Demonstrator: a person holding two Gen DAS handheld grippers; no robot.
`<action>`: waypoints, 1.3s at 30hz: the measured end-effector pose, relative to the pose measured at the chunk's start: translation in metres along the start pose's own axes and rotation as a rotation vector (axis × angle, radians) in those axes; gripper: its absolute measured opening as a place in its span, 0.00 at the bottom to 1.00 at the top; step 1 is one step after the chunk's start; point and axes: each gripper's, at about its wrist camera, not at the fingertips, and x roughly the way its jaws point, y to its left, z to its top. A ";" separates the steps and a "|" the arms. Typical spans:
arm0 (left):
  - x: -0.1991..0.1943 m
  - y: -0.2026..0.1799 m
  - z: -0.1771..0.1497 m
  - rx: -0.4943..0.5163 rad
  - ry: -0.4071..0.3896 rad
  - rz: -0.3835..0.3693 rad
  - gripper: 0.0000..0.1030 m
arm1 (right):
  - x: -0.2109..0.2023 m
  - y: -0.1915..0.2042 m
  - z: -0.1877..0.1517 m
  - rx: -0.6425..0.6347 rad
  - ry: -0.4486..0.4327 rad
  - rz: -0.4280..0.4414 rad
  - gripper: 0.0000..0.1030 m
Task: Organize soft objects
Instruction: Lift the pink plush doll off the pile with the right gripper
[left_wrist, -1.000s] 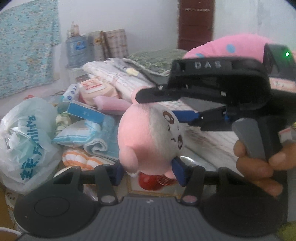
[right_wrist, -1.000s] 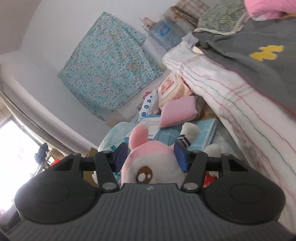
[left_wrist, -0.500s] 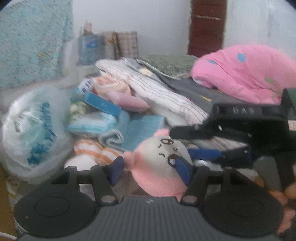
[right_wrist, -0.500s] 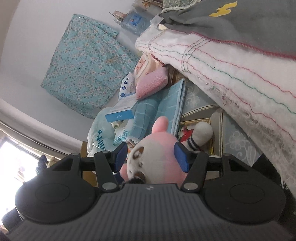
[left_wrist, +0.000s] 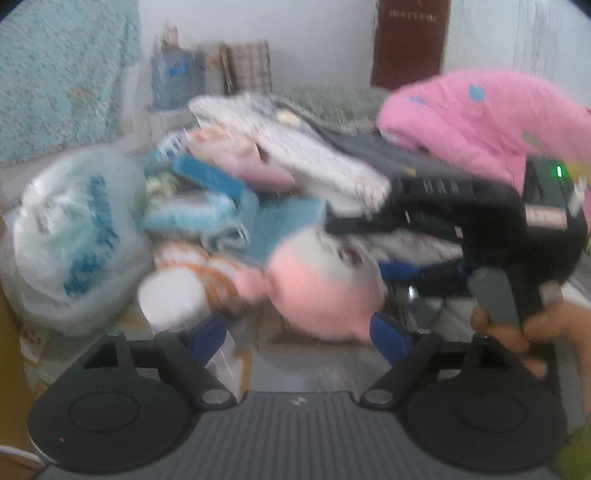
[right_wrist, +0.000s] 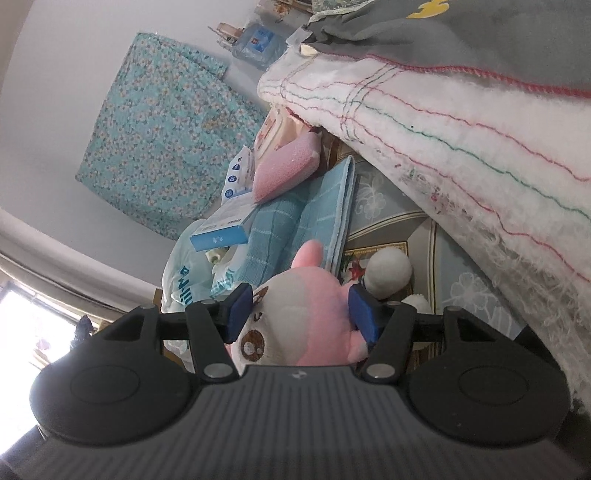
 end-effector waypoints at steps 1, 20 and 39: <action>0.002 -0.003 -0.002 0.010 0.011 -0.007 0.81 | 0.001 0.001 0.000 0.001 -0.002 -0.001 0.56; 0.026 -0.031 -0.014 0.056 0.054 0.075 0.66 | -0.005 0.009 -0.010 -0.012 0.035 -0.032 0.62; 0.010 -0.002 -0.008 -0.067 0.032 0.154 0.68 | -0.023 0.039 0.026 -0.280 -0.047 0.006 0.75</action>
